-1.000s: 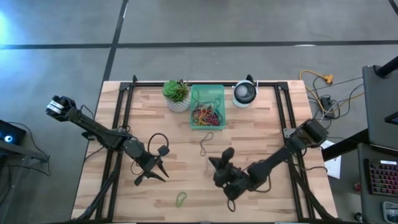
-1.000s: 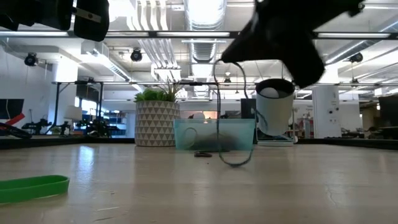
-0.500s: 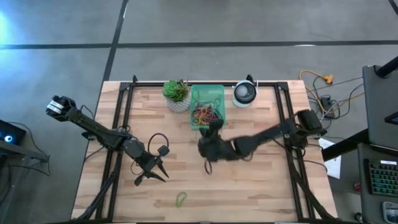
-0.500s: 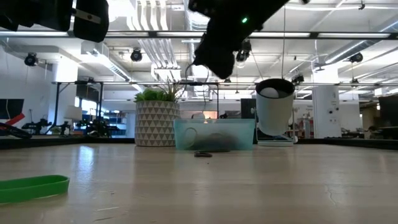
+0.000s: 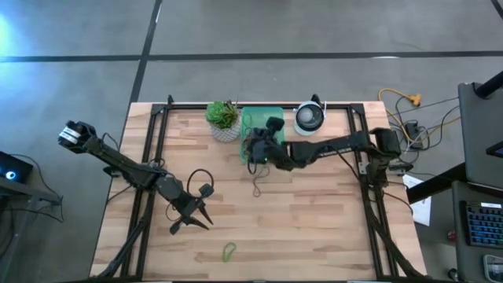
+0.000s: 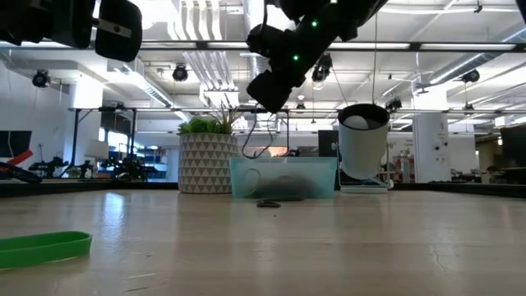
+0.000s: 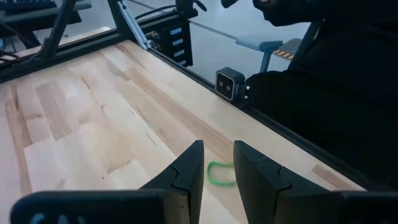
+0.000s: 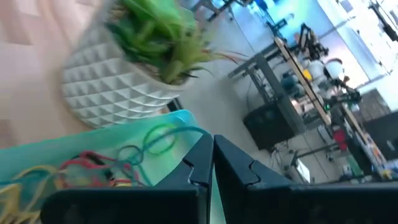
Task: Pick and place rubber bands into bin
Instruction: Put the blue rubber band into the green bin, then put the green rubber band into the green bin
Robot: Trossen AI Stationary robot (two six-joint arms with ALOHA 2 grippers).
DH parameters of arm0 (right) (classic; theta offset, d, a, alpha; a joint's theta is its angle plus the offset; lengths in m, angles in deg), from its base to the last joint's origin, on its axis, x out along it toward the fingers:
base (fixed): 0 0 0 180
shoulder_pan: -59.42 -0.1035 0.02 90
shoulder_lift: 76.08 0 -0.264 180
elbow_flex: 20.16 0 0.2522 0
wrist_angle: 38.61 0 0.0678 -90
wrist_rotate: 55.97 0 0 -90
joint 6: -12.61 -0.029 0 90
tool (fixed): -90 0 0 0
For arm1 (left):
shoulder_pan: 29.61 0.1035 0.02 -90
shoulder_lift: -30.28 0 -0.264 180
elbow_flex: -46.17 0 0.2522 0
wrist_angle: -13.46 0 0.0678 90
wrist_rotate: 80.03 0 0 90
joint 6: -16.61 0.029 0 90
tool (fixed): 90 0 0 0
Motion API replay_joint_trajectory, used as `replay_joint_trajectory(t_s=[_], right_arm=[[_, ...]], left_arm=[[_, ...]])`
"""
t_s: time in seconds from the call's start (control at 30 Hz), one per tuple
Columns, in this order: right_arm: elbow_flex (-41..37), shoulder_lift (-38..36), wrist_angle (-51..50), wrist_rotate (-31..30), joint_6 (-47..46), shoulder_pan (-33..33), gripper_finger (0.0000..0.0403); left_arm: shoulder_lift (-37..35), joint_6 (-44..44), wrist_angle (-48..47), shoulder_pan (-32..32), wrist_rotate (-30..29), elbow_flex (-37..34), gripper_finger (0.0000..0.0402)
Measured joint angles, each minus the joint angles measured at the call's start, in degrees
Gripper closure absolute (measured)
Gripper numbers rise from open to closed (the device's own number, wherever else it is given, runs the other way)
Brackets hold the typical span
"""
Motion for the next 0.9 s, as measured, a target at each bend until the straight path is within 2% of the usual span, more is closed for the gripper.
replay_joint_trajectory(t_s=[0.2, 0.53, 0.67, 0.9], right_arm=[[0.09, 0.00, -0.81, 1.09, -1.93, 4.34, 0.0394], [0.09, 0.02, -12.03, 21.37, -19.42, 11.26, 0.0386], [0.09, 0.02, -14.15, 26.11, -20.94, 12.13, 0.0353], [0.13, 0.01, -14.49, 26.96, -19.92, 11.69, 0.0276]], left_arm=[[0.00, -1.40, -0.03, 0.00, 0.01, -0.45, 0.0329], [0.02, -1.42, -0.05, 0.04, 0.00, -0.82, 0.0329], [0.02, -1.42, -0.02, 0.04, 0.01, -0.83, 0.0329], [1.06, -1.55, -0.10, 0.02, 0.00, -0.82, 0.0329]])
